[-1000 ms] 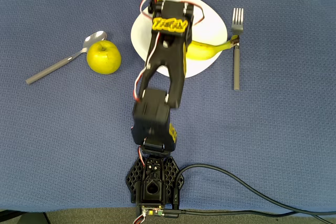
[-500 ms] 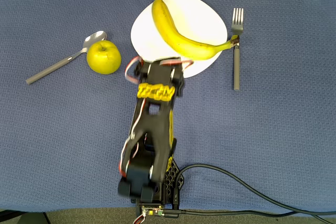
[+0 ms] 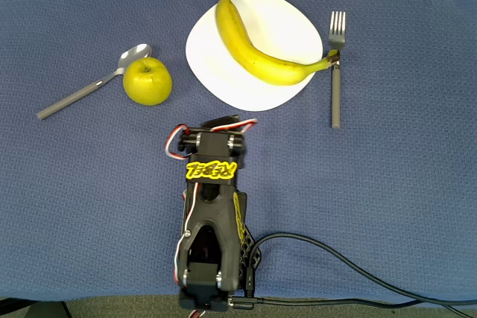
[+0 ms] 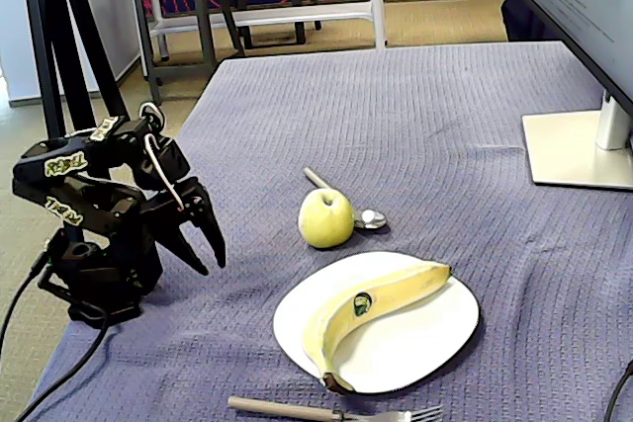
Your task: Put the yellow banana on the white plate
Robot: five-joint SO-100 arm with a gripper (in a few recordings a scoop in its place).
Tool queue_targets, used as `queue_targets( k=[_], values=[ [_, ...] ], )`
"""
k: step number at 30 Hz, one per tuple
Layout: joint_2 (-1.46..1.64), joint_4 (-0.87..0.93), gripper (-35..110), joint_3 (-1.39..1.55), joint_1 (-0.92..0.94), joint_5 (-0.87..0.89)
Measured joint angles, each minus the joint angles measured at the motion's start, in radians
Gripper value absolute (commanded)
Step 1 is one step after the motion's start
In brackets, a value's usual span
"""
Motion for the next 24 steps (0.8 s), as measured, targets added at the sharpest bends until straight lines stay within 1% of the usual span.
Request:
queue_targets(
  k=[6, 14, 24],
  values=[
    [0.034, -0.054, 0, 0.072, -0.109, 0.023],
    [0.098, -0.126, 0, 0.204, -0.130, 0.023],
    [0.106, -0.135, 0, 0.219, -0.118, 0.035]
  ],
)
